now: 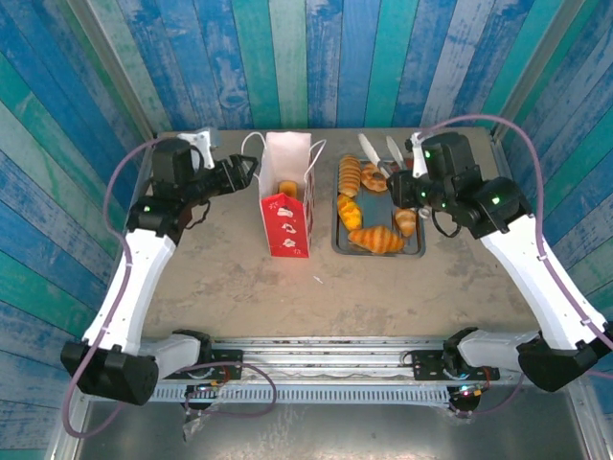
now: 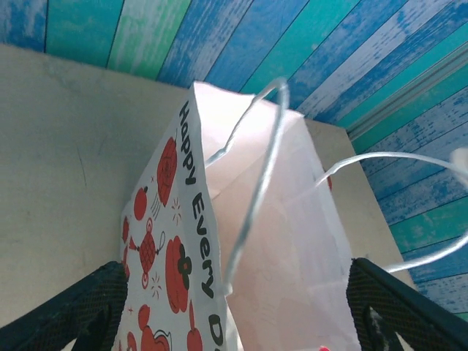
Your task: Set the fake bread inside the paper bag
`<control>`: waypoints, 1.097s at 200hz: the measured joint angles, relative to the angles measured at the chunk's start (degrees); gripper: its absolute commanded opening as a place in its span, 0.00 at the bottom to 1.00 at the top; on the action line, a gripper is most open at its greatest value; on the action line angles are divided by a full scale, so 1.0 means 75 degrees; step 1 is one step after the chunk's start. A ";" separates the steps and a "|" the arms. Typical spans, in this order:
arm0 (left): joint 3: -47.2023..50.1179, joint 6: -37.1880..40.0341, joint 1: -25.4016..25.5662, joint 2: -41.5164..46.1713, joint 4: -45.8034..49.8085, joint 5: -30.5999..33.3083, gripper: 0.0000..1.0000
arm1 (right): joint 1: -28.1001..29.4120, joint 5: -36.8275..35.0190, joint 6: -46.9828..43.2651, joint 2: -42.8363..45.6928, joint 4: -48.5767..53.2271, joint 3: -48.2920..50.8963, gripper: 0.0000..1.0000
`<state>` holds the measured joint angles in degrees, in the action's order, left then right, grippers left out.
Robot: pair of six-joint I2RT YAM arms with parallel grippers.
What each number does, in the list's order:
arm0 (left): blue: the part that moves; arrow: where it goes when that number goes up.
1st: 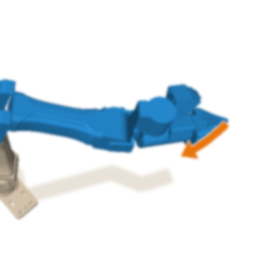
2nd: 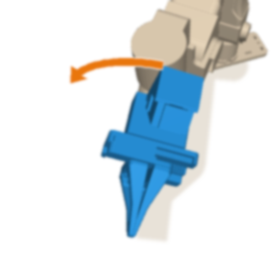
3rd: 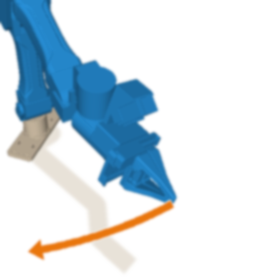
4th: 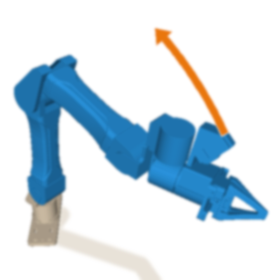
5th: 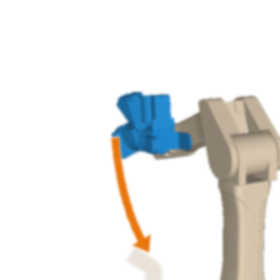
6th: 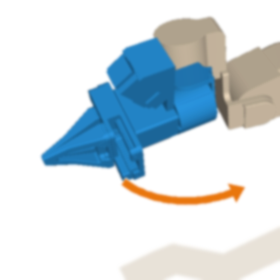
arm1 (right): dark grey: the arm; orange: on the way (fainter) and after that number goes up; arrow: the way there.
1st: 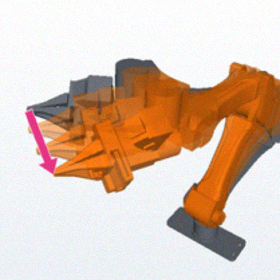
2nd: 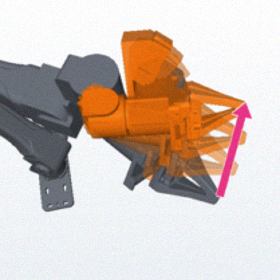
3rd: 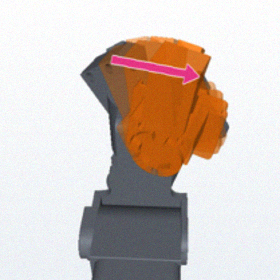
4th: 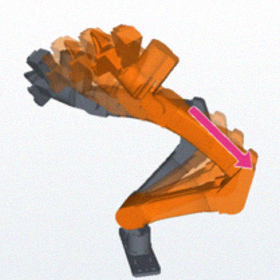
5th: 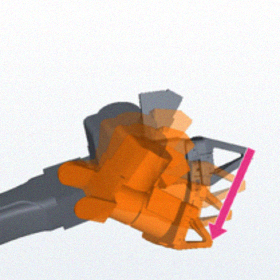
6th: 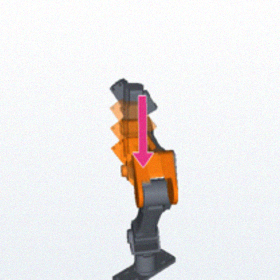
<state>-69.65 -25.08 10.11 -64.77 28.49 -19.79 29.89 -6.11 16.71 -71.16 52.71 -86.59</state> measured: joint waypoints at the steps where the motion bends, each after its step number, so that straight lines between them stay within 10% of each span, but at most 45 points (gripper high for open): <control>1: 0.0012 0.0000 0.0000 0.0032 -0.0006 0.0015 0.85 | -0.0009 0.0003 0.0003 0.0006 0.0000 0.0026 0.54; 219: 0.3943 -0.0233 0.0000 0.4695 -0.1510 0.1580 0.93 | -0.1119 0.2192 -0.0239 -0.2343 -0.1067 0.1941 0.59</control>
<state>-40.07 -26.83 10.11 -29.56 17.17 -7.94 21.50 10.33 14.92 -88.73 44.71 -72.03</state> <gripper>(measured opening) 0.931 0.593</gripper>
